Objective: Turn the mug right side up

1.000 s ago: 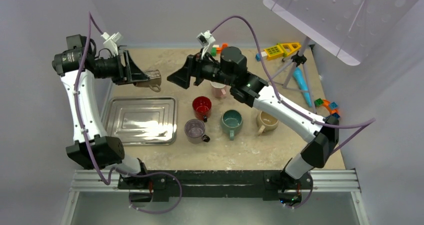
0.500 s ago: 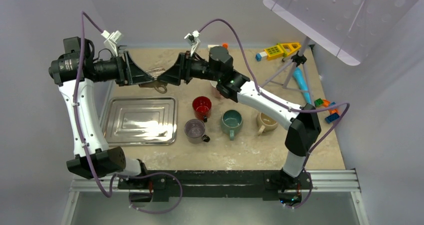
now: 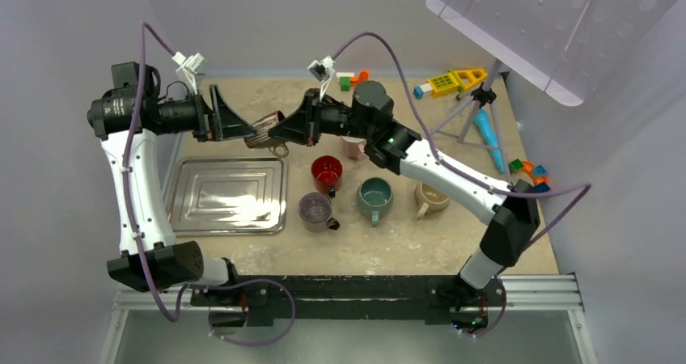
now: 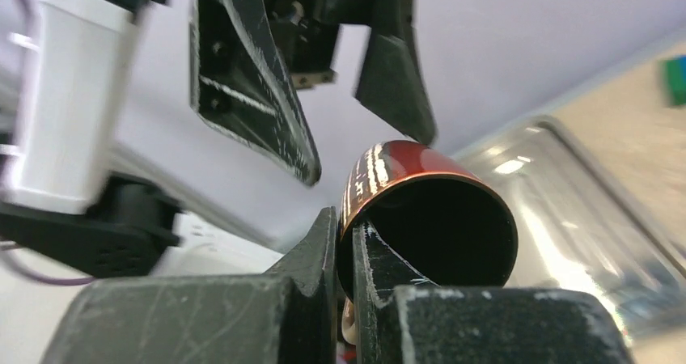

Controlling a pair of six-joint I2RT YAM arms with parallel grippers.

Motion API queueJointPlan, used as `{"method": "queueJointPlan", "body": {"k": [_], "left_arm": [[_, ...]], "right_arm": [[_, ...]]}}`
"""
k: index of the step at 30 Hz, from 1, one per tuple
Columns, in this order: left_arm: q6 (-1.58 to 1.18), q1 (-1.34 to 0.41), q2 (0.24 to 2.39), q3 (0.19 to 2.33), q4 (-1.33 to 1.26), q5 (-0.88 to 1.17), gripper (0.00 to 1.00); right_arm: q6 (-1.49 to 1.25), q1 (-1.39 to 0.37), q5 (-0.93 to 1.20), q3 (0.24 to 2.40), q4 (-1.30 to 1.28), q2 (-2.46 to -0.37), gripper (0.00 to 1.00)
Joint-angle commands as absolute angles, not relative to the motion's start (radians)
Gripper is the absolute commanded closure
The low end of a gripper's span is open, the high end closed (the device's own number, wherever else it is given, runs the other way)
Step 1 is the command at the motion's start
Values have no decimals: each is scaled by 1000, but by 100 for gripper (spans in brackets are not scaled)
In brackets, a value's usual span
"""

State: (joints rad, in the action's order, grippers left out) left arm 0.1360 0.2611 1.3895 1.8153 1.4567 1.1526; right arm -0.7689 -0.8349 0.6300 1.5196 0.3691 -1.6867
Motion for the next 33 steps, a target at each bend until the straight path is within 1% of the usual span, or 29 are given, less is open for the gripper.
{"method": "queueJointPlan", "body": {"k": [1,4,5,8,10,14,18,22,27,30,33], "left_arm": [[57,271,1368,1778,1378,879,0],[10,271,1325,1673,1265,611,0],[9,271,1304,1633,1222,533,0],[8,271,1263,1522,1143,400,0],[13,271,1247,1459,1117,356,0],[15,271,1253,1381,1090,317,0],[-19,271,1271,1360,1080,337,0],[-25,271,1278,1355,1079,348,0],[-5,271,1266,1356,1071,334,0],[-4,271,1266,1348,1070,331,0],[-4,272,1255,1327,1059,328,0]], "right_arm": [[-345,-860,324,1552,-71,-1536,100],[-183,-925,60,1496,-226,-1452,100],[-138,-960,3,1460,-262,-1426,100],[-49,-1090,-136,1320,-326,-1366,100],[-63,-1144,-203,1221,-359,-1341,100],[-145,-1169,-215,1036,-335,-1282,100],[-220,-1212,-233,951,-332,-1280,100],[-272,-1260,-240,911,-357,-1325,100],[-298,-1287,-237,916,-394,-1365,100],[-302,-1285,-221,929,-405,-1438,100],[-309,-1288,-252,966,-440,-1504,100]]}}
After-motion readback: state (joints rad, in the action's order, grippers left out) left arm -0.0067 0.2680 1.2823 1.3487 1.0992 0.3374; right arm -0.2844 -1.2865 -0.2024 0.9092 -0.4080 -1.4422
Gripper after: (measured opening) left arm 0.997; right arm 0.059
